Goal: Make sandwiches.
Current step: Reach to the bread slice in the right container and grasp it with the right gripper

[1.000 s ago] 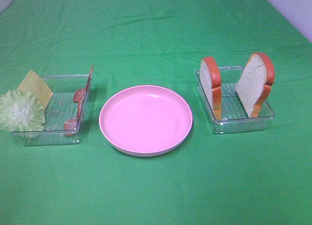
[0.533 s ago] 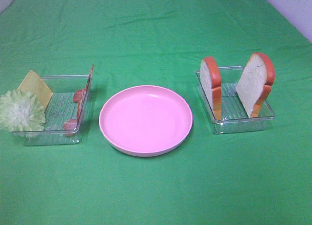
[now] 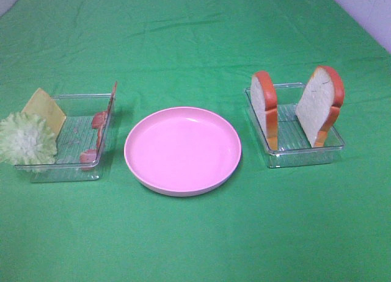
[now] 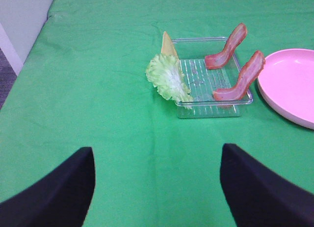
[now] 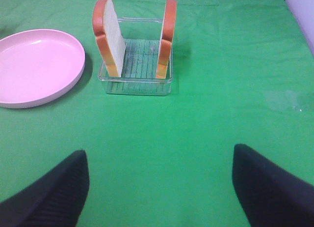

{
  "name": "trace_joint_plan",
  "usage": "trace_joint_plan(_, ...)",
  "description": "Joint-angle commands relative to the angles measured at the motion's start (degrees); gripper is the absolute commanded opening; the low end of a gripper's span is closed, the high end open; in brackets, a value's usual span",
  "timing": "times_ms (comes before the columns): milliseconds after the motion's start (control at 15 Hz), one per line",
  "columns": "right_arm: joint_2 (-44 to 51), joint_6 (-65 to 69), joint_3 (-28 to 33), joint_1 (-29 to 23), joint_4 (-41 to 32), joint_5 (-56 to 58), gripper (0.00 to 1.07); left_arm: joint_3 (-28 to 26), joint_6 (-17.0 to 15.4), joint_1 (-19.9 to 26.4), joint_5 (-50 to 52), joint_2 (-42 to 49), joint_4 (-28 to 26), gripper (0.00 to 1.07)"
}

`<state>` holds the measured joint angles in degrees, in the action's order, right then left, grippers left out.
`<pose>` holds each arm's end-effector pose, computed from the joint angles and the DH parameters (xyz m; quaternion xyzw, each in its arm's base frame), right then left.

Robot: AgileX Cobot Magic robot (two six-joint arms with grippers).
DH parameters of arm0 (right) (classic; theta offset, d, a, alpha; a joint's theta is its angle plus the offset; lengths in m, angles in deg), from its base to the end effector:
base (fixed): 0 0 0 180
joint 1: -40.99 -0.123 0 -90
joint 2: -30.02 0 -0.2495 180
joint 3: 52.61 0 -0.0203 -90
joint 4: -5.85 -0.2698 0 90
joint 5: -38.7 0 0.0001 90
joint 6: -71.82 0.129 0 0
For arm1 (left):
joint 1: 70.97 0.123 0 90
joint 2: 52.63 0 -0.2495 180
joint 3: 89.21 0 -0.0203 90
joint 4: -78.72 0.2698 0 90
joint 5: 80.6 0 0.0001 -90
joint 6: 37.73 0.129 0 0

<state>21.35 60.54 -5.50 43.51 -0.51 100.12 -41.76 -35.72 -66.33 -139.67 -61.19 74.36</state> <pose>0.0798 0.0091 0.2706 -0.0678 0.8495 -0.0075 0.5231 0.0827 -0.0017 0.2733 -0.0183 0.8430 -0.0069 0.5376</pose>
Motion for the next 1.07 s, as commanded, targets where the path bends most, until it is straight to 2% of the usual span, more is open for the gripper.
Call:
trace_joint_plan(67, 1.3, -0.3, 0.2, 0.3, -0.3, -0.5, 0.75, 0.2, -0.1, 0.1, -0.1, 1.0, -0.5, 0.69)
trace_joint_plan(1067, 1.3, -0.3, 0.2, 0.3, -0.3, -0.5, 0.75, 0.2, -0.1, 0.1, -0.1, 1.0, -0.5, 0.69)
